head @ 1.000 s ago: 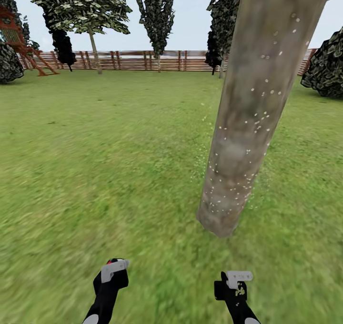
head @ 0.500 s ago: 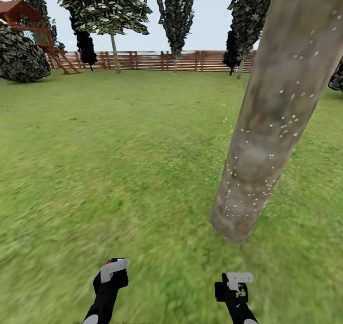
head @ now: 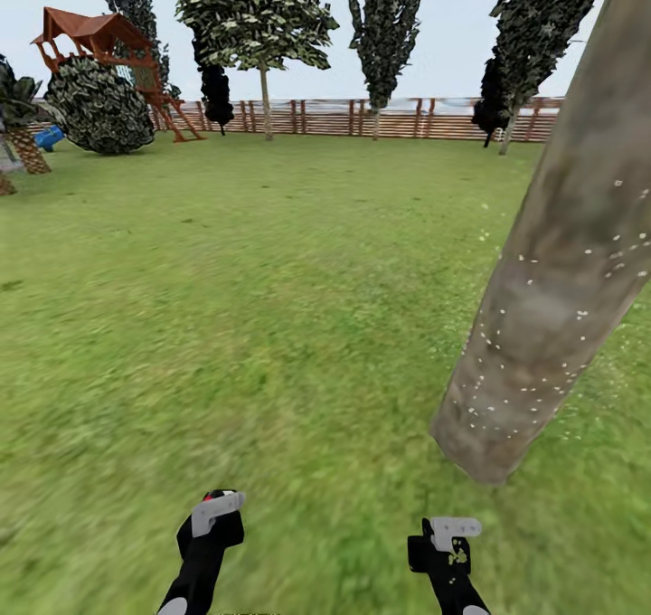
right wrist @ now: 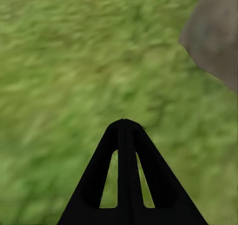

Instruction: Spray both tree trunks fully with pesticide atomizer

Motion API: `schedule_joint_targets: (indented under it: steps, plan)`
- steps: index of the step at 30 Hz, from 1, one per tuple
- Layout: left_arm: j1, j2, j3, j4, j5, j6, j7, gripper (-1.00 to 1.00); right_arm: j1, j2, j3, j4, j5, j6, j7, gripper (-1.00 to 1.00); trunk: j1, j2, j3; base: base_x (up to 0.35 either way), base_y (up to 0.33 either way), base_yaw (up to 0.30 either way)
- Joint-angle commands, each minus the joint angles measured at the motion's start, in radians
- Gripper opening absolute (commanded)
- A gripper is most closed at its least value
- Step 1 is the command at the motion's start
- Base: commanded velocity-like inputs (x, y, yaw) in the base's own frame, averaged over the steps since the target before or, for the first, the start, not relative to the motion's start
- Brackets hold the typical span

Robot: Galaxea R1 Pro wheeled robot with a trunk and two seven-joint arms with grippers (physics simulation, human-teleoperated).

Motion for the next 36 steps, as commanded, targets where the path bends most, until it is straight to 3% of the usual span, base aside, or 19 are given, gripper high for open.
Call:
schedule_joint_targets:
  steps: [1,21,24,25,28,36]
  plan:
    - [-0.002,0.001,-0.005,0.000,0.009,-0.008,0.005,-1.00,0.000,0.000,0.001,-0.002,0.011,0.008,-0.005,-1.00,0.000,0.000,0.000,0.000,0.000,0.286]
    - [-0.002,-0.008,-0.008,0.001,0.010,-0.007,0.001,-1.00,0.000,0.000,0.000,-0.002,0.010,0.008,-0.004,-1.00,0.000,0.000,0.010,0.022,0.000,0.286]
    - [-0.002,-0.060,-0.008,0.014,0.012,-0.001,0.003,-1.00,0.000,-0.001,0.000,-0.002,0.010,0.008,-0.004,-1.00,0.000,0.000,0.011,0.106,0.000,0.286]
    - [-0.002,-0.097,-0.009,0.053,0.010,-0.001,0.004,-1.00,0.000,-0.001,0.000,-0.002,0.010,0.008,-0.004,-1.00,0.000,0.000,0.012,0.114,0.000,0.286]
    - [-0.005,-0.143,-0.010,0.191,0.011,-0.005,-0.003,-1.00,0.000,-0.001,0.000,-0.003,0.010,0.007,-0.003,-1.00,0.000,0.000,0.013,0.116,0.000,0.286]
    - [-0.006,-0.154,-0.013,0.245,0.008,-0.005,-0.007,-1.00,0.000,-0.002,-0.003,-0.003,0.009,0.006,0.002,-1.00,0.000,0.000,0.015,0.195,0.000,0.216]
